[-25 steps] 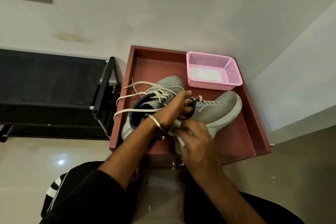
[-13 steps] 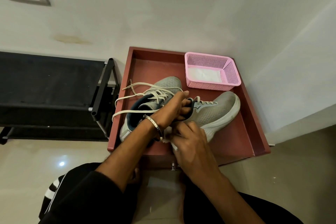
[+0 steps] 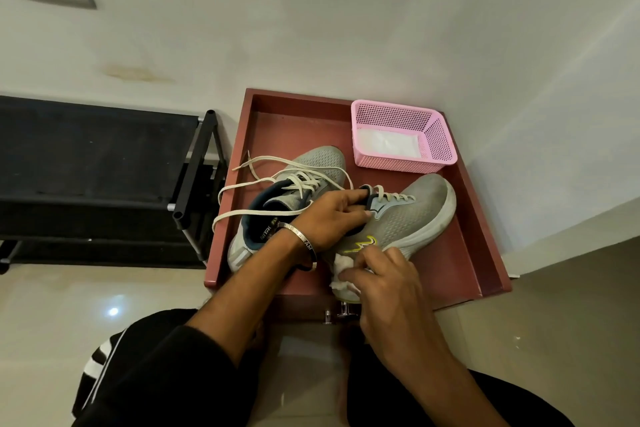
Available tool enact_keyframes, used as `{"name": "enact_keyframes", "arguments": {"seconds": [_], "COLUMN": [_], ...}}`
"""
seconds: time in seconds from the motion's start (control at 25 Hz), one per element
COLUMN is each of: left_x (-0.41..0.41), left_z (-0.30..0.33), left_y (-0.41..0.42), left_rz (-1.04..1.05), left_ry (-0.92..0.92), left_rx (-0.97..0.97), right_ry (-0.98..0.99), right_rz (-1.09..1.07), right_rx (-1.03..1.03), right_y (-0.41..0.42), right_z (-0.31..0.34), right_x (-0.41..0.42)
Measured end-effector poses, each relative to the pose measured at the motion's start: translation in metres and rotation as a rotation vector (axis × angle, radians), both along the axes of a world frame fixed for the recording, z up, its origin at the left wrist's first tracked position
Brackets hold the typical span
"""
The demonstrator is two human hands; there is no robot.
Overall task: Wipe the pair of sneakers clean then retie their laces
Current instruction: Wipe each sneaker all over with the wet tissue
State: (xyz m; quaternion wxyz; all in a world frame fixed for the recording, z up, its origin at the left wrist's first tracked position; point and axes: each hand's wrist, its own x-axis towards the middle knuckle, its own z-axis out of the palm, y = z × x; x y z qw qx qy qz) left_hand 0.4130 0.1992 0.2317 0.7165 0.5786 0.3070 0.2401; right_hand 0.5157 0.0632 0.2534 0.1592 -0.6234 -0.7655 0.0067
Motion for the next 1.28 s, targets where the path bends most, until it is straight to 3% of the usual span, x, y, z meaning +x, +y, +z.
{"name": "enact_keyframes", "arguments": {"seconds": [0.24,0.44,0.64,1.04,1.28], "left_x": [0.005,0.004,0.004,0.005,0.007], "left_z": [-0.008,-0.011,-0.010,-0.013,-0.023], "left_y": [0.001,0.002,0.004,0.006,0.008], "left_rz": [0.037,0.035,0.033,0.083,0.060], "left_ry": [0.024,0.025,0.065,0.133,0.089], "left_rx": [0.033,0.046,0.087,0.113,0.123], "right_ry": [0.087,0.245,0.143,-0.031,0.235], "right_rz": [0.157,-0.049,0.143,0.199,0.128], "right_rx": [0.001,0.185,0.118,0.088,0.146], "right_y": [-0.014,0.003,-0.008,-0.013,-0.006], "right_z": [-0.007,-0.009,-0.011,-0.018,-0.015], "right_x": [0.003,0.027,0.006,-0.003,0.020]}}
